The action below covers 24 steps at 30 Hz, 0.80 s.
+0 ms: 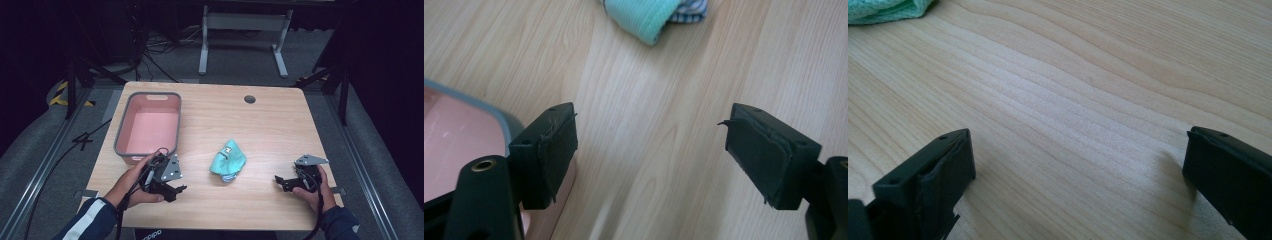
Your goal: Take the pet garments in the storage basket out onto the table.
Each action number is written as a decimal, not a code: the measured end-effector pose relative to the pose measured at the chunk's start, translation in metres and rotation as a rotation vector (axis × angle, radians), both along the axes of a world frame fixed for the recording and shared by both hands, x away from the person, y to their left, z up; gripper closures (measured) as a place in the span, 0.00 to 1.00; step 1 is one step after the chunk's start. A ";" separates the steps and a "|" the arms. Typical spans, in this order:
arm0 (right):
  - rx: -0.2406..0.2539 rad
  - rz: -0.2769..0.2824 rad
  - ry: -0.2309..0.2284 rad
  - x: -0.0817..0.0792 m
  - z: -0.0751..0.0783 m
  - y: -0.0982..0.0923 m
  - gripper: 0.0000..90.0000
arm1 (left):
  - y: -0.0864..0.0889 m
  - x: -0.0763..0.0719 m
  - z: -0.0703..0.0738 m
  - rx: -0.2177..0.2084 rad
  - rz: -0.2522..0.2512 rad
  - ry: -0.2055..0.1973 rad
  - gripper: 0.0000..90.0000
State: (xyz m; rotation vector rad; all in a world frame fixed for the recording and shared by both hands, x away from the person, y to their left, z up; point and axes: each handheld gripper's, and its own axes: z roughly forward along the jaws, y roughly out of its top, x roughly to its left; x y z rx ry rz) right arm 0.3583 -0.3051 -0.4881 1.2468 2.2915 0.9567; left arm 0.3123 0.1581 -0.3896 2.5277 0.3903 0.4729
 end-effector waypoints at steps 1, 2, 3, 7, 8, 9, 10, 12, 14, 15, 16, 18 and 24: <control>0.000 0.000 0.000 0.000 0.000 0.000 0.01 | 0.005 -0.002 -0.002 -0.001 0.004 0.005 0.24; 0.000 0.000 0.000 0.000 0.000 0.000 0.01 | 0.008 -0.003 -0.005 0.004 0.012 0.007 0.24; 0.000 0.000 0.000 0.000 0.000 0.000 0.01 | 0.012 -0.005 -0.008 0.022 0.016 -0.002 0.24; 0.000 0.000 0.000 0.000 0.000 0.000 0.01 | 0.026 -0.006 -0.020 0.050 0.034 0.013 0.24; 0.000 0.000 0.000 0.000 0.000 0.000 0.01 | 0.032 -0.005 -0.024 0.058 0.038 0.011 0.24; 0.000 -0.001 0.000 0.000 0.000 0.000 0.01 | 0.036 -0.005 -0.027 0.053 0.045 0.019 0.25; -0.001 -0.001 -0.001 0.000 0.000 0.000 0.01 | 0.041 -0.005 -0.030 0.052 0.046 0.026 0.25; -0.001 -0.001 -0.001 0.000 0.000 0.000 0.01 | 0.049 -0.005 -0.036 0.051 0.054 0.033 0.25; -0.002 -0.002 -0.001 0.000 0.000 0.000 0.01 | 0.056 -0.005 -0.042 0.055 0.058 0.035 0.25; 0.000 -0.003 0.000 0.000 0.000 0.000 0.01 | 0.060 -0.005 -0.045 0.059 0.064 0.031 0.25; 0.000 -0.004 0.000 0.000 0.000 0.000 0.01 | 0.064 -0.005 -0.048 0.052 0.070 0.043 0.24; -0.002 -0.004 -0.001 0.000 0.000 0.000 0.01 | 0.070 -0.005 -0.053 0.041 0.076 0.047 0.24; -0.001 -0.003 -0.001 0.000 0.000 0.000 0.01 | 0.089 -0.003 -0.065 -0.034 0.120 0.081 0.23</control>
